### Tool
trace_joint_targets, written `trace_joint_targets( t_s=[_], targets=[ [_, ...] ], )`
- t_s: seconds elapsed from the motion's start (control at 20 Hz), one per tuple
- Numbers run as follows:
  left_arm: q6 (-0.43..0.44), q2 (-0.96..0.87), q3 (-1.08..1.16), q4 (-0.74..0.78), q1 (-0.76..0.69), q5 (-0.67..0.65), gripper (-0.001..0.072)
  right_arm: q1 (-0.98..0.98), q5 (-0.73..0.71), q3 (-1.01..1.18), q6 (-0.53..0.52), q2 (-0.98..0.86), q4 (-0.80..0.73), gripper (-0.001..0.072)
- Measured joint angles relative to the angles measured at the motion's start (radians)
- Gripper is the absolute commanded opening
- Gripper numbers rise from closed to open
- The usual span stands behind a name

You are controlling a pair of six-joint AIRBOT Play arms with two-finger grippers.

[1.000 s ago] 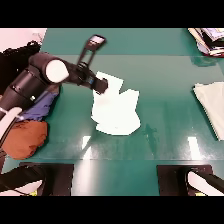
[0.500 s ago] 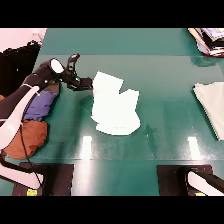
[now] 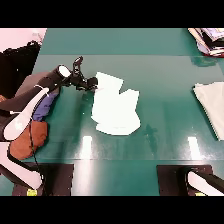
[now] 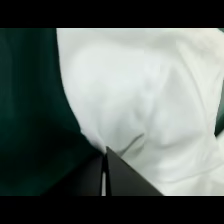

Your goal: Fold the shirts.

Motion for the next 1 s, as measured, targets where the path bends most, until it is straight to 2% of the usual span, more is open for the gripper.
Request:
trace_joint_targets(
  t_s=[0.25, 0.3, 0.35, 0.4, 0.55, 0.7, 0.85, 1.0],
  targets=[
    [0.002, 0.018, 0.071, 0.026, 0.034, -0.049, 0.0020, 0.005, 0.020, -0.216, 0.000, 0.010, -0.001, 0.0022],
    [0.003, 0.031, 0.099, 0.050, 0.047, -0.077, 0.0020, 0.014, 0.019, -0.288, 0.000, 0.011, -0.001, 0.0150],
    [0.006, 0.043, 0.127, 0.070, 0.057, -0.101, 0.0020, 0.027, 0.011, -0.363, 0.000, 0.011, -0.001, 0.0401],
    [0.014, 0.058, 0.155, 0.089, 0.066, -0.128, 0.0021, 0.048, -0.016, -0.451, 0.000, 0.011, 0.000, 0.0480],
    [0.037, 0.092, 0.211, 0.130, 0.084, -0.182, 0.0021, 0.148, -0.134, -0.698, -0.007, -0.018, 0.031, 0.0479],
    [0.048, 0.107, 0.233, 0.148, 0.089, -0.229, 0.0020, 0.269, -0.276, -0.862, -0.061, -0.108, 0.143, 0.0460],
    [0.053, 0.113, 0.241, 0.161, 0.092, -0.261, 0.0020, 0.372, -0.407, -0.916, -0.119, -0.223, 0.263, 0.0436],
    [0.055, 0.114, 0.245, 0.165, 0.092, -0.285, 0.0021, 0.443, -0.475, -0.880, -0.150, -0.337, 0.322, 0.0426]
  ],
)
